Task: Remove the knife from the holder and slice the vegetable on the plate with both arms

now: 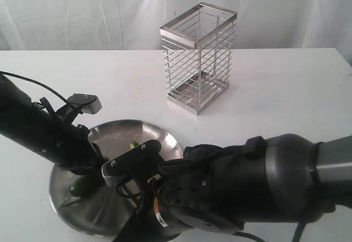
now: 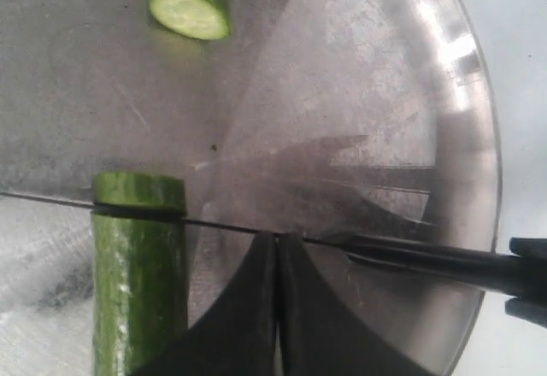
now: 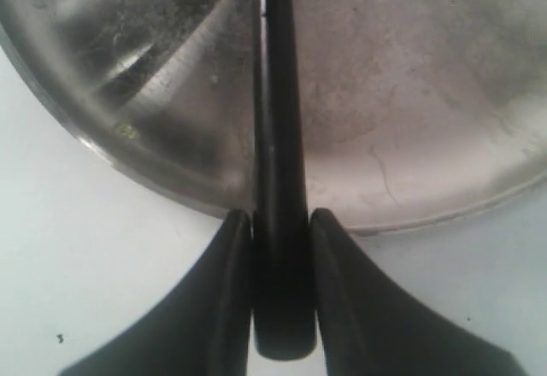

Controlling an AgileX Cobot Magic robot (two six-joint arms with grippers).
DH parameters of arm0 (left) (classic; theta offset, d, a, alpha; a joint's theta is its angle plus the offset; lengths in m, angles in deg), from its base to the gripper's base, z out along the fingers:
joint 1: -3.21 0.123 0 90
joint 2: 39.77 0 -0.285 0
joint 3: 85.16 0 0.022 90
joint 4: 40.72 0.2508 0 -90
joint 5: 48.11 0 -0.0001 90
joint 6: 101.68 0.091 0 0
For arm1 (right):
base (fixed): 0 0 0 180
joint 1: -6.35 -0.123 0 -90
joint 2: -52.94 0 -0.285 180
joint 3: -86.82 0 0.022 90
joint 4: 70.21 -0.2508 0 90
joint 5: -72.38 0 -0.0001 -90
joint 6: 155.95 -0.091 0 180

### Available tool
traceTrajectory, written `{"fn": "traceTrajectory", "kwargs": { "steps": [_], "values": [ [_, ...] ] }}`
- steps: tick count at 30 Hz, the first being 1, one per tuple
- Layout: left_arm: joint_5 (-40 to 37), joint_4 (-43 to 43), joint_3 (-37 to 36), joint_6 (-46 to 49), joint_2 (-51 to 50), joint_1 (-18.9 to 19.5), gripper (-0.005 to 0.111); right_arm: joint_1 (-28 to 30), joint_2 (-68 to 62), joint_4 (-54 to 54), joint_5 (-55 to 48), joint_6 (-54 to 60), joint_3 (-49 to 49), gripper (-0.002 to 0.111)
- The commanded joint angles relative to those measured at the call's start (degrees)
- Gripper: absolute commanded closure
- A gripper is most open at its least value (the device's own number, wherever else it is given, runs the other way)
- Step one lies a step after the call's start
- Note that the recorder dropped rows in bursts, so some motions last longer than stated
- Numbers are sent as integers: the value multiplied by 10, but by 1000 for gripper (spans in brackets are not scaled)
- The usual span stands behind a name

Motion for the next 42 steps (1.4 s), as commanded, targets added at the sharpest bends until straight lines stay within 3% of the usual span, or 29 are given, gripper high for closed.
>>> {"fn": "traceTrajectory", "kwargs": {
  "steps": [1,24,28,32,42],
  "values": [
    [-7,-8,-5,1,1,-2,107,6,-14,7,18,5,-3,108],
    [23,-15,-5,1,-2,-8,107,6,-40,8,11,6,-22,108],
    [65,-9,-23,4,-47,-22,107,6,-40,8,10,7,-22,108],
    [51,-20,-11,3,-69,-25,107,6,-39,8,-2,10,-26,108],
    [17,46,41,-40,44,-18,107,6,-39,8,-10,17,-26,108]
  ]
}}
